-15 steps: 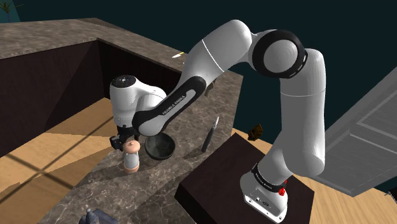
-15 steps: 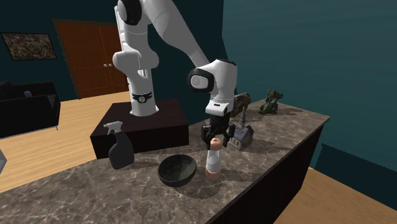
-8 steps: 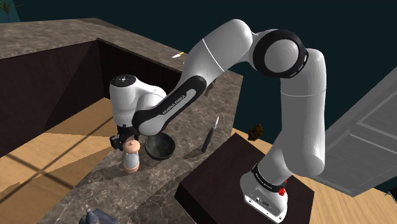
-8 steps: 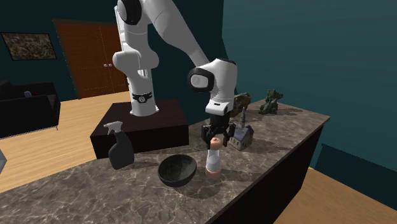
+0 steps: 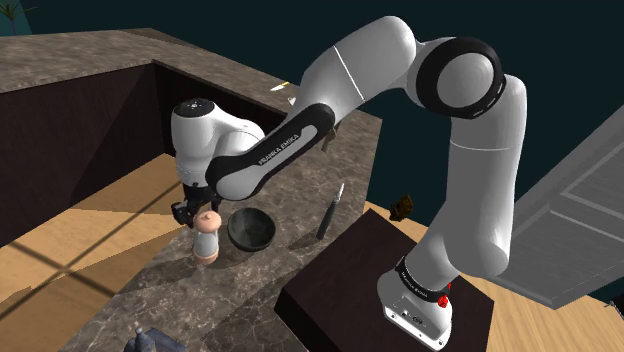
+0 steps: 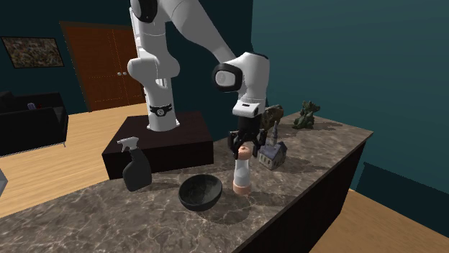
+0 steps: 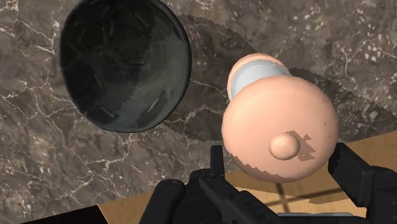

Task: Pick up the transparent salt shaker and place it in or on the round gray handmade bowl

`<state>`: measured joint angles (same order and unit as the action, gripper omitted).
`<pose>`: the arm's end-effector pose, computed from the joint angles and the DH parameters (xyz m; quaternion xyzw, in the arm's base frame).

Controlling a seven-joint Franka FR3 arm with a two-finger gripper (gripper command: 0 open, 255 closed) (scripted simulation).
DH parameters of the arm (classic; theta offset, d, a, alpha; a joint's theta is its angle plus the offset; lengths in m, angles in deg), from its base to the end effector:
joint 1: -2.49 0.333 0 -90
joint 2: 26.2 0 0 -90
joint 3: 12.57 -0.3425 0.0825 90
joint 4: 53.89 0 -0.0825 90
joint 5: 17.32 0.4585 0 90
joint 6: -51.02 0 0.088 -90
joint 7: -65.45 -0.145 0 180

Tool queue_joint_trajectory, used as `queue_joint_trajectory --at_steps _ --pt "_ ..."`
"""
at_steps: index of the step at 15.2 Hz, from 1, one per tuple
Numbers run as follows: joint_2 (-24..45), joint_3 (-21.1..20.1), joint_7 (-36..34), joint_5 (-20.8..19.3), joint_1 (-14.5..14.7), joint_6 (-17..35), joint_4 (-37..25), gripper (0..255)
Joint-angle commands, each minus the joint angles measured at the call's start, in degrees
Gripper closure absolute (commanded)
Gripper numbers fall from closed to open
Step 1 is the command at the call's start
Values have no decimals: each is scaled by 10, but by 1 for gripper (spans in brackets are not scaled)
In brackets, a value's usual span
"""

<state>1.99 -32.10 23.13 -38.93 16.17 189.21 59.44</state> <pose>0.5655 0.3598 0.1564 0.9980 0.0448 0.0222 0.0388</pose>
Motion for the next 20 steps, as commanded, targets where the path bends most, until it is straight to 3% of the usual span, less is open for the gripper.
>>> queue_joint_trajectory --at_steps 1,20 --pt "-11 -4 5 7 -3 -11 -1 255" --pt "-104 -35 52 67 -24 -118 -24 255"
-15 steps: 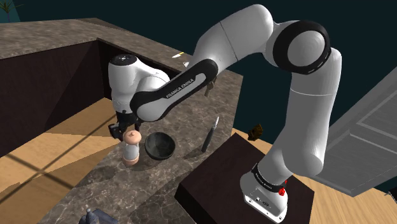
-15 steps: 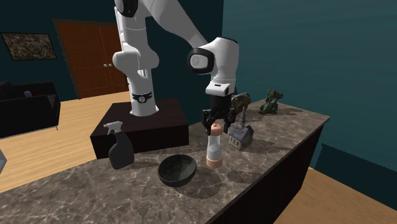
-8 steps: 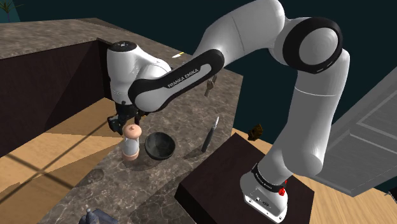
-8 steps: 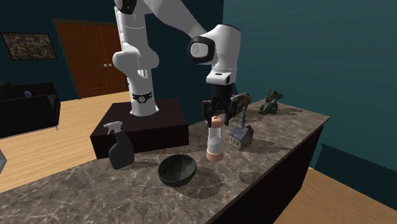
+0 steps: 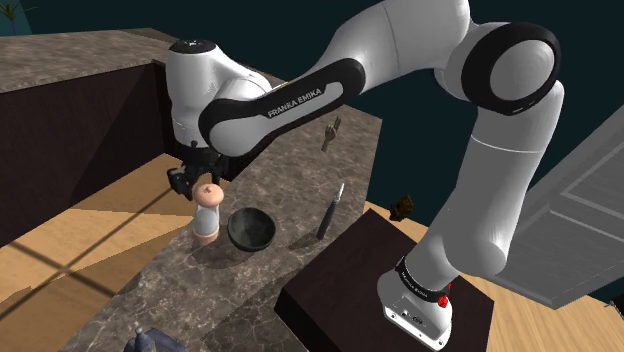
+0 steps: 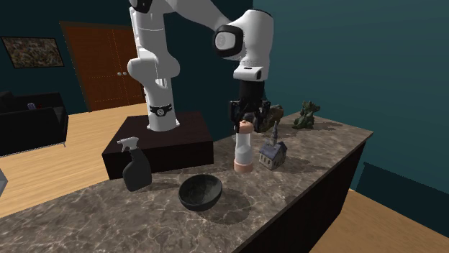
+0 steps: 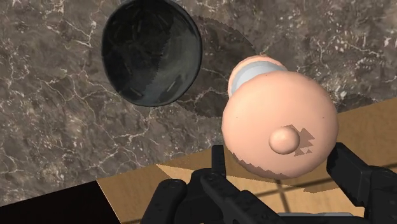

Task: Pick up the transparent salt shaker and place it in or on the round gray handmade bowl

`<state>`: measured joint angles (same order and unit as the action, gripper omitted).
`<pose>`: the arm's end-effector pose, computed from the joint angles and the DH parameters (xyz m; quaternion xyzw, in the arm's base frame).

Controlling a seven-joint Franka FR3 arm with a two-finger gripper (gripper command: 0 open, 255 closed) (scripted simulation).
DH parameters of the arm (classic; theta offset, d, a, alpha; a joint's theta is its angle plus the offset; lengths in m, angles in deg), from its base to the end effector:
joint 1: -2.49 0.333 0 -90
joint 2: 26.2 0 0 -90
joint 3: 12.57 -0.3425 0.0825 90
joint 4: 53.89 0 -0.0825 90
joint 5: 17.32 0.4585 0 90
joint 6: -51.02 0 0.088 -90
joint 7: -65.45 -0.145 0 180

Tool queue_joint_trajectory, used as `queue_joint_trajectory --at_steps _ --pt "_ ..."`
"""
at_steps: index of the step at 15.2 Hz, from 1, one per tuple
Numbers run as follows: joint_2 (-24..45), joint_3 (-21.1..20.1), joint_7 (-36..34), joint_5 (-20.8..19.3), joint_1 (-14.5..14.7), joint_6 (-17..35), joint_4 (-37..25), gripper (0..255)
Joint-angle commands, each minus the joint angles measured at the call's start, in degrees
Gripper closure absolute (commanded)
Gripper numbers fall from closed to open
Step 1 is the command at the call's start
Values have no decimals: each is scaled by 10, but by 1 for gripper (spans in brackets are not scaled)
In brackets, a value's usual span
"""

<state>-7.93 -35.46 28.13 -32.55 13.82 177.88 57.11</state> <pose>0.5724 0.3630 0.2736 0.9980 0.0448 0.0223 0.0388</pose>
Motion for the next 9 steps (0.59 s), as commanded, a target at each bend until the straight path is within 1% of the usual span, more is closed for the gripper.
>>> queue_joint_trajectory --at_steps 1,5,9 --pt "-21 -1 16 11 -11 -4 14 255" --pt "-85 5 75 43 -50 -6 64 255" --pt "-144 20 139 73 -82 -14 104 255"
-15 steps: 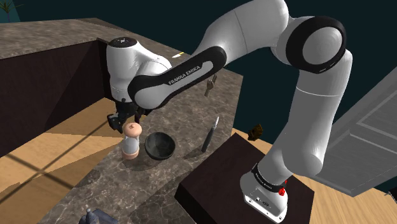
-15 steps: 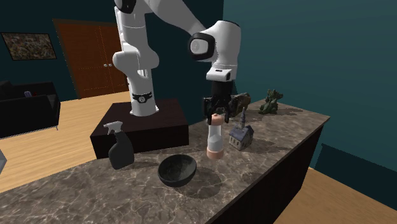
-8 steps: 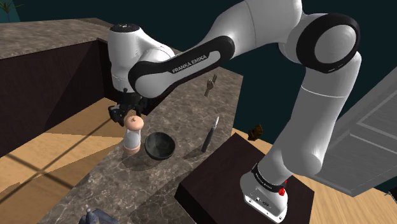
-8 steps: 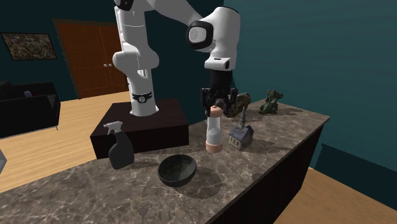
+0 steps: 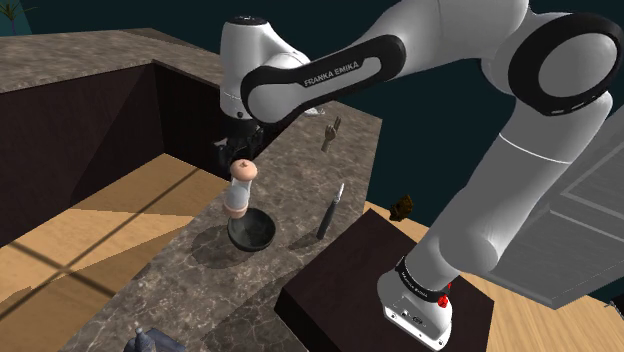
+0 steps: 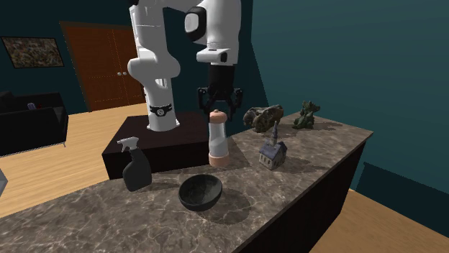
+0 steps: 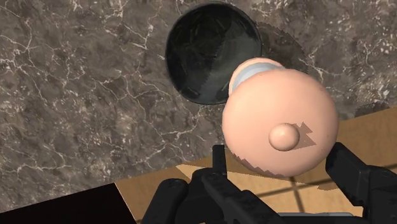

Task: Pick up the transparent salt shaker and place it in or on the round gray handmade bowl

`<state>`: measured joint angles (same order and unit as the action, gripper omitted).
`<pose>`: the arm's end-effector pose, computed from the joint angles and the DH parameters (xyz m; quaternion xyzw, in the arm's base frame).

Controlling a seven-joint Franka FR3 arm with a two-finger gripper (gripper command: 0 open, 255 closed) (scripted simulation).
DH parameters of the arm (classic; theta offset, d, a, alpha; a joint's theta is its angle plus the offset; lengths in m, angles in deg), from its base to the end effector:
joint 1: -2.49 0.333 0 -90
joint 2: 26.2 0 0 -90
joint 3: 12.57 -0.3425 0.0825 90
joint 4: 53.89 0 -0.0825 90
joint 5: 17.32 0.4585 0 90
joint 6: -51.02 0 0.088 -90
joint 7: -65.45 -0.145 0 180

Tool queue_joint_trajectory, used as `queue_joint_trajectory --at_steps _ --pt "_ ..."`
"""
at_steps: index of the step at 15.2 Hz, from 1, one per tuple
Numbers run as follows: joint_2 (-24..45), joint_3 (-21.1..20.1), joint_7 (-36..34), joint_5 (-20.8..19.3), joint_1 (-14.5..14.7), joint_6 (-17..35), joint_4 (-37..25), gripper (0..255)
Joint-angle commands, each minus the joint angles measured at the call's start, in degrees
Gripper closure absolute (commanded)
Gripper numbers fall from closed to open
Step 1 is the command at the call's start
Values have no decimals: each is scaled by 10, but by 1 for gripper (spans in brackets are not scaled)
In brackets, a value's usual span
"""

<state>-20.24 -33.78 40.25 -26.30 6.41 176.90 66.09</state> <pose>0.5711 0.2557 0.3223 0.9980 0.0441 0.0225 0.0390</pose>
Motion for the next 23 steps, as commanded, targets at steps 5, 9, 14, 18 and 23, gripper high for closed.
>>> queue_joint_trajectory --at_steps 5,9,14,18,23 --pt "-81 30 93 38 -39 -22 45 255" --pt "-66 30 86 30 -38 7 61 255" --pt "-45 30 75 19 -38 44 79 255" --pt "-26 31 65 7 -38 73 91 255" --pt "1 33 51 -10 -37 109 102 255"
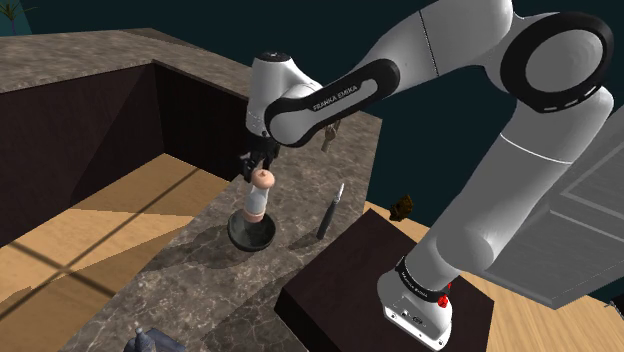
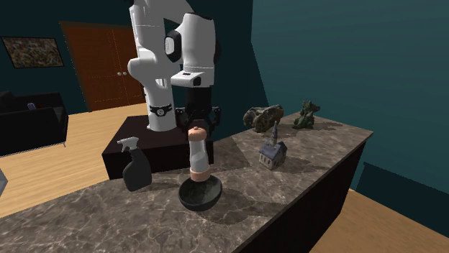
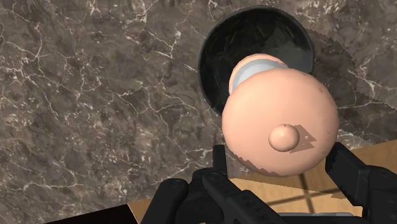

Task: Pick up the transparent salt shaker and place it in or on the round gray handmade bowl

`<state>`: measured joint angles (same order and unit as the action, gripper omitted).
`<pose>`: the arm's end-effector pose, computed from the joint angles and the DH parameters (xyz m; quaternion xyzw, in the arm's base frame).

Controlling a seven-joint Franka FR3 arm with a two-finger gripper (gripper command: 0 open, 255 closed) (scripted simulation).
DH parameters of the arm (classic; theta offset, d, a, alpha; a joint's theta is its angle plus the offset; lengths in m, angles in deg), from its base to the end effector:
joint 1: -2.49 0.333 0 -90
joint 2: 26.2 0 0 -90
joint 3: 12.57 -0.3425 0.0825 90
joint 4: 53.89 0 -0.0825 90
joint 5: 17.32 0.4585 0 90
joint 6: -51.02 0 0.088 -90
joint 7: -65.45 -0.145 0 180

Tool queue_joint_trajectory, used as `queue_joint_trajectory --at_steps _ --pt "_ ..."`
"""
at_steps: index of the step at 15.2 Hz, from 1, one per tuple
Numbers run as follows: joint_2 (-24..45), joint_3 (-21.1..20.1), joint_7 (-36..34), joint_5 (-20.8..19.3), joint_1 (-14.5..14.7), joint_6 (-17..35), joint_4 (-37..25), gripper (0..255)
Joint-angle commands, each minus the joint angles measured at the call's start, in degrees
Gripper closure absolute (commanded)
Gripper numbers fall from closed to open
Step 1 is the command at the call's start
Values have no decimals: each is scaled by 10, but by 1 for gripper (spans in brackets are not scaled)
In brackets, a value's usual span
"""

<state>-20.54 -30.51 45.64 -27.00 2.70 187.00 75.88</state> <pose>0.5589 0.1782 0.2558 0.9980 0.0450 0.0219 0.0389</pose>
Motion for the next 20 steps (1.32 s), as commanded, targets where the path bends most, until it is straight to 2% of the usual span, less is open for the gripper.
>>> queue_joint_trajectory --at_steps 1,9,17,18,20 --pt "9 1 -6 -7 1 15 6 255" --pt "60 10 -34 -42 6 71 17 255" --pt "60 11 -34 -42 6 71 17 255" --pt "60 11 -34 -42 6 71 17 0" --pt "60 11 -34 -42 6 71 17 0"
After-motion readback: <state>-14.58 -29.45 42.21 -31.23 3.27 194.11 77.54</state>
